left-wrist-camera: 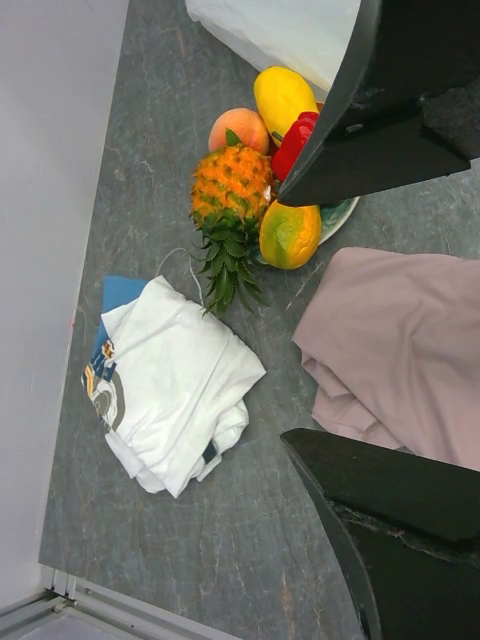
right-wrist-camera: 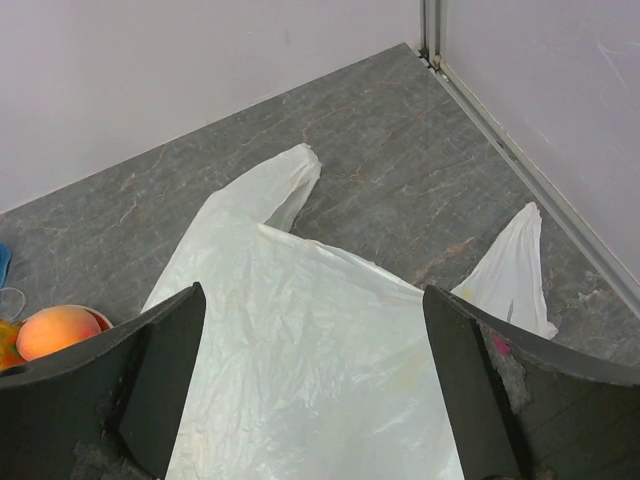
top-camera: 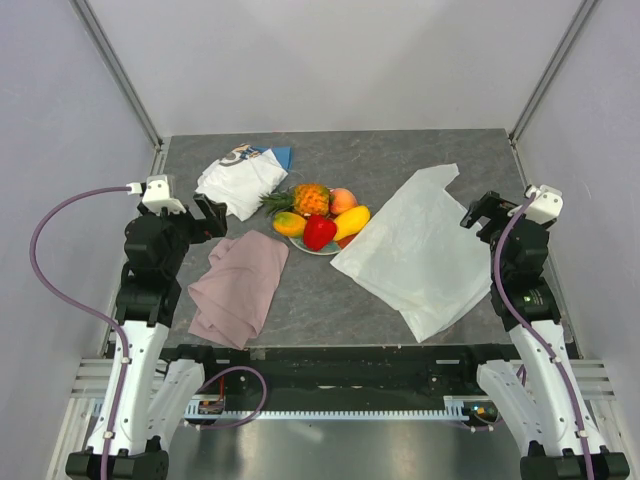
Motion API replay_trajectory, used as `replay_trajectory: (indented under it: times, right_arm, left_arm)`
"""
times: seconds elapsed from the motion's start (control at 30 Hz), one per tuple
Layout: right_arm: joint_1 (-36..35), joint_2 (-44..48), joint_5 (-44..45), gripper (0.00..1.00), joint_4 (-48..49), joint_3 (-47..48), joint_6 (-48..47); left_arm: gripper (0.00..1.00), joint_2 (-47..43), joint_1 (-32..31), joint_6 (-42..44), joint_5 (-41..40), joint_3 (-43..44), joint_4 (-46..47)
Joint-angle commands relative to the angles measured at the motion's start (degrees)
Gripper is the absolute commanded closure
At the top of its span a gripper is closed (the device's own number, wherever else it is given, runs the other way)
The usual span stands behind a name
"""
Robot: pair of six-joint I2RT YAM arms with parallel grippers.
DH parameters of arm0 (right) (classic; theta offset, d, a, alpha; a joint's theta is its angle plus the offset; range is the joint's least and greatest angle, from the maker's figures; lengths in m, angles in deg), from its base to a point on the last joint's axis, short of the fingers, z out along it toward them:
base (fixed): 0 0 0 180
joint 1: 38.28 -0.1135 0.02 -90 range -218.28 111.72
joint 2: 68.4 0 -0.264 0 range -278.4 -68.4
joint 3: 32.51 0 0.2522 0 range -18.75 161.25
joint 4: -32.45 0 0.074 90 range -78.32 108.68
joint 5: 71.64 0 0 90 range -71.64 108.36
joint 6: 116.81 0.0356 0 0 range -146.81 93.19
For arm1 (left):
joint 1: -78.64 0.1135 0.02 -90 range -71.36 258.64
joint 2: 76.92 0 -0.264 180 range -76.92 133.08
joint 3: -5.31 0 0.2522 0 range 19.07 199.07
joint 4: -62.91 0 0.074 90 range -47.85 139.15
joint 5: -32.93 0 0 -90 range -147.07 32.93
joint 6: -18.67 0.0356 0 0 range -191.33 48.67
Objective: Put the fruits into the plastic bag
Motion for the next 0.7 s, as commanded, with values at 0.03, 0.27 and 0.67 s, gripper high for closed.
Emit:
replay_trajectory:
  times: [0.03,0.27,0.67]
  right_arm:
    - [0.1,-0.2,0.8,0.02,-0.1,3.2,0.5]
    - [0.1,-1.5,-4.9,0.07,-1.5,5.2,-2.4]
    - [-12.2,-13.5,-10.1,0.29,-8.9,11.1,-9.2]
  left_arm:
    - [0.01,-0.7,-0.1,2.5,-0.9,1.0,1.1]
    - [0.01,-1.1,-0.1,1.6,-0.6,0.5,1.5]
    - [0.01,-3.1,-0.1,5.7,15.0,-3.2,4.3]
